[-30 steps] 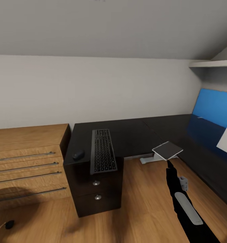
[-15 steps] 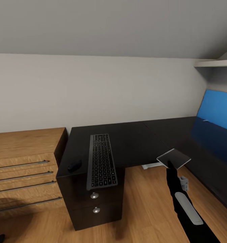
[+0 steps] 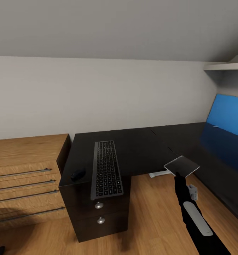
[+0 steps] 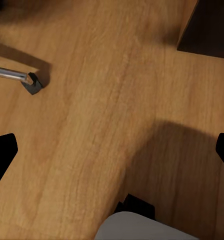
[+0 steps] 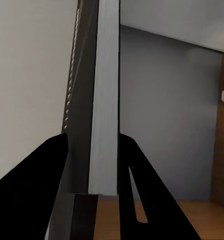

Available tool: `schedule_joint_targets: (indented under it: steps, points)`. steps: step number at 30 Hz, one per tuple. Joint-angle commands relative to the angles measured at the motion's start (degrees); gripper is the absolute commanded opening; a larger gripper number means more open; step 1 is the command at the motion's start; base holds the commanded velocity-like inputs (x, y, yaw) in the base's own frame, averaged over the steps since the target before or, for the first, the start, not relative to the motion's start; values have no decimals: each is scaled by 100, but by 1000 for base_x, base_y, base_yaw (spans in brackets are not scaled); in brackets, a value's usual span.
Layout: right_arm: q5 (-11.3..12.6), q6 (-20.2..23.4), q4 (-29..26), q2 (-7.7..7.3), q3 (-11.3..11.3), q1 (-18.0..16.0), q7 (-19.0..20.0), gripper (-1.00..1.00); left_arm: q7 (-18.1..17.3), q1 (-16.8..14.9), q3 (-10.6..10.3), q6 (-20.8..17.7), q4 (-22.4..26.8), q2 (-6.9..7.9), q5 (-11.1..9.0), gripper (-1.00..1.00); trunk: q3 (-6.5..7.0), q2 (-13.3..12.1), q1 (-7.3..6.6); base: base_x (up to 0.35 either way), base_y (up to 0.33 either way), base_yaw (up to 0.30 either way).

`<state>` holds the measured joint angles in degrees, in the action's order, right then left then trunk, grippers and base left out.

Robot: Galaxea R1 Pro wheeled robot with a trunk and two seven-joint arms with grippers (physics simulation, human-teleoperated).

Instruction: In the bedroom, organize the workspace by keeping the computer under the desk, ensuring the monitor is on the desk, placing the keyboard on the desk next to the monitor, placing the mouse on the desk next to the keyboard, moving the folder from the swivel chair onto the desk next to the mouse, stacking the notebook on top of the folder with the pen on top of the notebook, and positioning the swivel chair next to the desk.

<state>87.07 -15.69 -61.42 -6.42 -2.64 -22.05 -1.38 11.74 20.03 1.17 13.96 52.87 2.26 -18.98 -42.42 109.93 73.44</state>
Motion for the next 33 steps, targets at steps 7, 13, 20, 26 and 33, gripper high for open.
schedule_joint_targets:
  steps: [7,13,20,26,33]
  points:
    - [73,-54,-8,-8,-34,-2,-7,-100,13,1,-12,19,7,-4,-45,100,-5,2,0,0,0,0]
    - [66,-57,-17,-8,-46,-2,95,-100,13,1,-12,19,6,0,-45,100,49,-118,-66,0,0,0]
    - [84,-57,-26,-3,-82,-2,503,-100,13,1,-12,18,10,2,-45,100,175,-399,-220,0,0,0]
    - [68,-64,-42,-5,-531,-2,622,-100,13,1,-12,11,4,1,-45,100,290,-639,-352,0,0,7]
    - [72,-48,-51,-8,-647,-2,664,-100,13,1,-15,11,6,-3,-45,100,337,-639,-352,0,0,61]
